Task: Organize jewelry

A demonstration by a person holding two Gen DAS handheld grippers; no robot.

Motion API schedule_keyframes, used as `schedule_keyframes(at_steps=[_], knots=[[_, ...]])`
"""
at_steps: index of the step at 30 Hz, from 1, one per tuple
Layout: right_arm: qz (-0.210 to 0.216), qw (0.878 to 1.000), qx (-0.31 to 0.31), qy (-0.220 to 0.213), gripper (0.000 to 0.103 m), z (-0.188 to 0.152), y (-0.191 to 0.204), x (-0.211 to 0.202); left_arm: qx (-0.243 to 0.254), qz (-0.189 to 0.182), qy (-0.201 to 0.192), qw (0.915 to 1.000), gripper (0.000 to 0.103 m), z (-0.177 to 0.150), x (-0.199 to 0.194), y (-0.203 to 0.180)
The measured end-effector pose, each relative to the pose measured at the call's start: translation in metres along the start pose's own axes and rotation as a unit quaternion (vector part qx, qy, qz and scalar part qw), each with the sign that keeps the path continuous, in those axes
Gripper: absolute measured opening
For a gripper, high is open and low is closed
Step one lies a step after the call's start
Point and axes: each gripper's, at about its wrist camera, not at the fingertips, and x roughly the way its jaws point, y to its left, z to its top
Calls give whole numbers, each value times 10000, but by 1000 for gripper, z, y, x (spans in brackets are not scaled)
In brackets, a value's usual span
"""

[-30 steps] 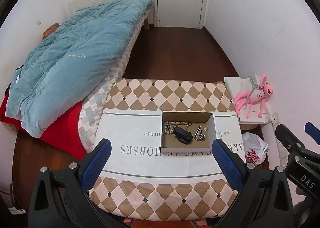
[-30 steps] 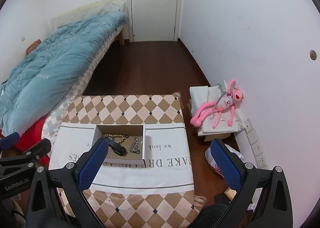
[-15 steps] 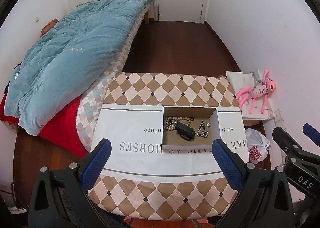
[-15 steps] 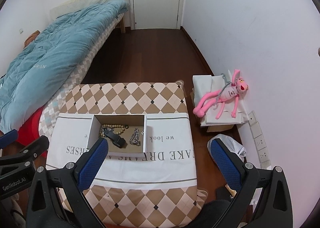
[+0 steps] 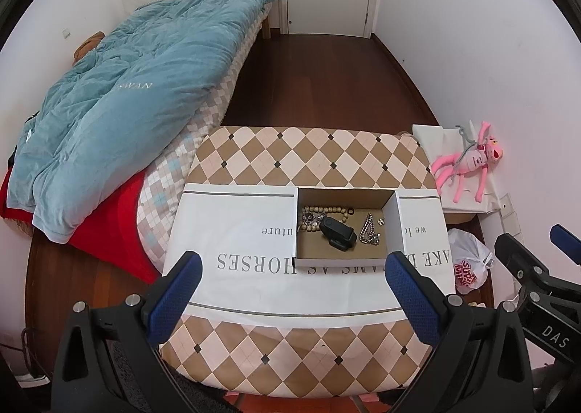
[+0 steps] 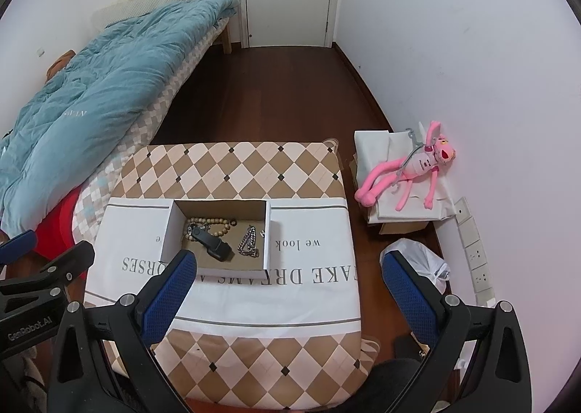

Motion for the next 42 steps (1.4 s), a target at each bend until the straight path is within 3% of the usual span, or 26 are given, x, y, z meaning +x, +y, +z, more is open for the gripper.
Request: schedule_keyframes(at_steps=[42], knots=[[67, 9999, -14, 152, 103, -3, 3, 9, 52, -68, 80, 9999, 103, -3, 9, 0]])
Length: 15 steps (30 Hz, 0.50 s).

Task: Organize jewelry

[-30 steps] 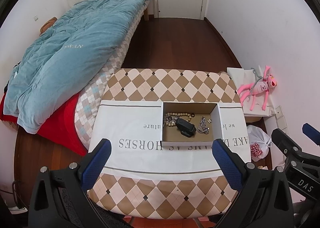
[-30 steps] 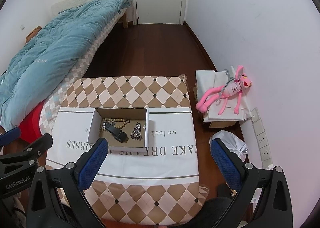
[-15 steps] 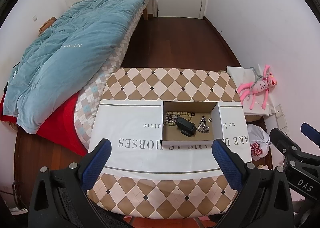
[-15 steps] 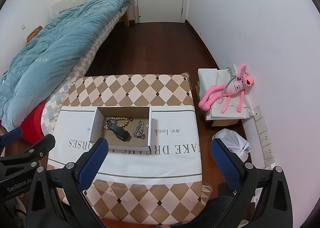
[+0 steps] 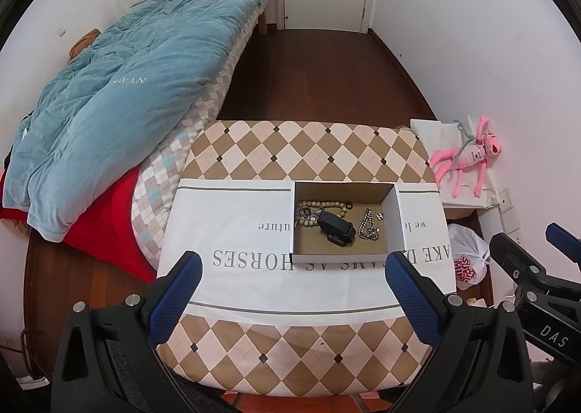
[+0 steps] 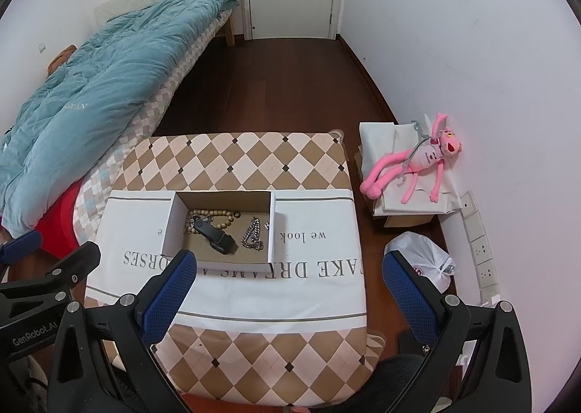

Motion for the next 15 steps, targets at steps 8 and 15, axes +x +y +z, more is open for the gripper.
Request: schedule_keyframes(at_steps=[8, 15], knots=[[-17, 10000, -22, 13, 103, 0, -1, 2, -1, 5, -4, 10000, 103, 0, 0, 0], [-22, 10000, -32, 21, 103, -1, 1, 3, -5, 13, -2, 10000, 103, 0, 2, 1]])
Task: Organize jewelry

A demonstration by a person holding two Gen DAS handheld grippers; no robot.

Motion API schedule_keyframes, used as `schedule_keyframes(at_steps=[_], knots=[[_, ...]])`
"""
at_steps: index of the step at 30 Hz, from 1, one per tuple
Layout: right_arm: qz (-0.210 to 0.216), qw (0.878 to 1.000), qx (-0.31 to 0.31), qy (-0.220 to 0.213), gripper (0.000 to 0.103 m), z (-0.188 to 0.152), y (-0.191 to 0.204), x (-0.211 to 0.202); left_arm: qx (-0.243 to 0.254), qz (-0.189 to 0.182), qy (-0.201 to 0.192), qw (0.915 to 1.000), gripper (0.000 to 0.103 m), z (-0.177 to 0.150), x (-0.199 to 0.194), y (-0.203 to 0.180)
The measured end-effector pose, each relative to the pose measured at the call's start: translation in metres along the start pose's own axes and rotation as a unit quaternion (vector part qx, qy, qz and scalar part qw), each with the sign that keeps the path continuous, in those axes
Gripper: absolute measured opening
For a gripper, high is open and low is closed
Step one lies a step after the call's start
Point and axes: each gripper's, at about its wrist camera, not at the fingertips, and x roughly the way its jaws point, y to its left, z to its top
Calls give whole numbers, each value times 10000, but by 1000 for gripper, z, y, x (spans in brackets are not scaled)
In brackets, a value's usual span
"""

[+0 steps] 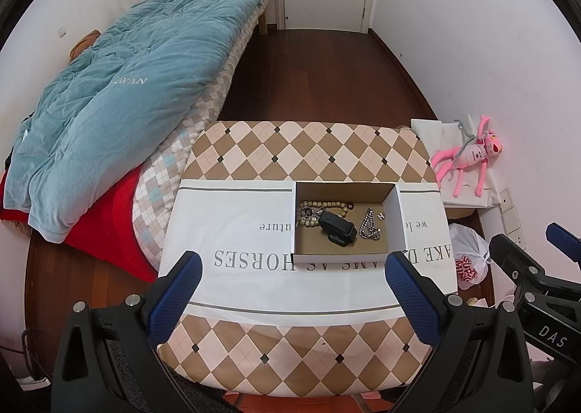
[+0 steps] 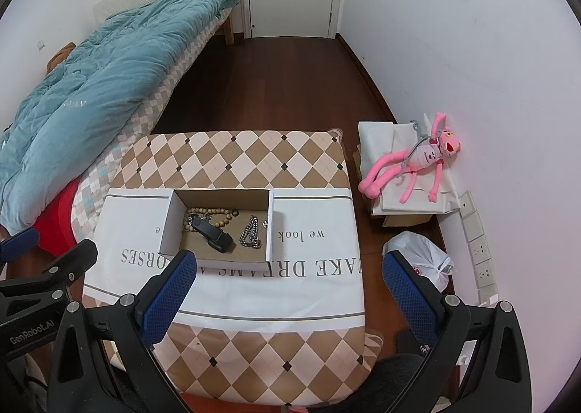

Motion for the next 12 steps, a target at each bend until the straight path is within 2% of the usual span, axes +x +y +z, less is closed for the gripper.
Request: schedule_keyframes(at_steps=[12], knots=[[-33, 10000, -7, 0, 103, -5, 0, 0, 3, 7, -44, 10000, 103, -2, -1, 3]])
